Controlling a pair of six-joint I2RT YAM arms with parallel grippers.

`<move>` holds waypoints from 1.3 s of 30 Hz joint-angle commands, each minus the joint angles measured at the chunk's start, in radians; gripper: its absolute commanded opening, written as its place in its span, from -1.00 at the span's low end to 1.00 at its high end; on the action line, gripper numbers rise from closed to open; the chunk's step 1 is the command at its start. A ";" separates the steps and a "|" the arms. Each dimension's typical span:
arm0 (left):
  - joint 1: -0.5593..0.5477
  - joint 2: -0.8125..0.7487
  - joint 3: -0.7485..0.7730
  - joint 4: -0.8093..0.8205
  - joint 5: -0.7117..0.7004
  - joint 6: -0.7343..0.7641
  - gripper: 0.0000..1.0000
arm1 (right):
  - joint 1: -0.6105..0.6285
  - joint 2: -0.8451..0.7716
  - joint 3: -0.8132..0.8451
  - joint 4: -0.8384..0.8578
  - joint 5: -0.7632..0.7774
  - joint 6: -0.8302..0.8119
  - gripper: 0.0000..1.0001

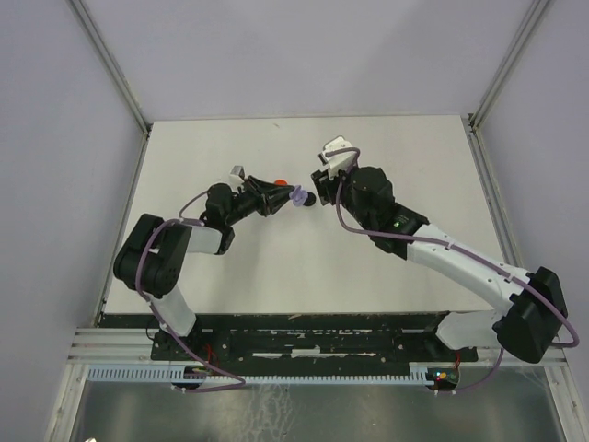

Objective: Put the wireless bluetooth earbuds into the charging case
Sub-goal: Place the earbud in the charging case.

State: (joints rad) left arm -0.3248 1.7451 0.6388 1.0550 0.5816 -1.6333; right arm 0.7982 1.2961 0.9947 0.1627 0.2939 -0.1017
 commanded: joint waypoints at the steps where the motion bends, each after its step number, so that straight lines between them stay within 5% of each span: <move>1: -0.002 -0.096 0.020 -0.074 -0.044 0.122 -0.94 | 0.004 0.034 0.133 -0.391 0.023 0.153 0.29; 7: -0.003 -0.145 0.013 -0.142 -0.101 0.164 -0.94 | 0.004 0.118 0.258 -0.627 -0.041 0.255 0.40; 13: -0.017 -0.177 -0.002 -0.159 -0.158 0.171 -0.94 | 0.006 0.176 0.252 -0.590 -0.043 0.303 0.64; 39: -0.058 -0.273 -0.049 -0.226 -0.168 0.209 -0.94 | -0.049 0.395 0.439 -0.633 0.024 0.379 0.69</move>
State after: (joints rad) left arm -0.3786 1.5162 0.5980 0.8078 0.4164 -1.4780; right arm 0.7715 1.6886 1.3830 -0.4797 0.2890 0.2581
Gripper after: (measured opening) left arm 0.305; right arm 0.846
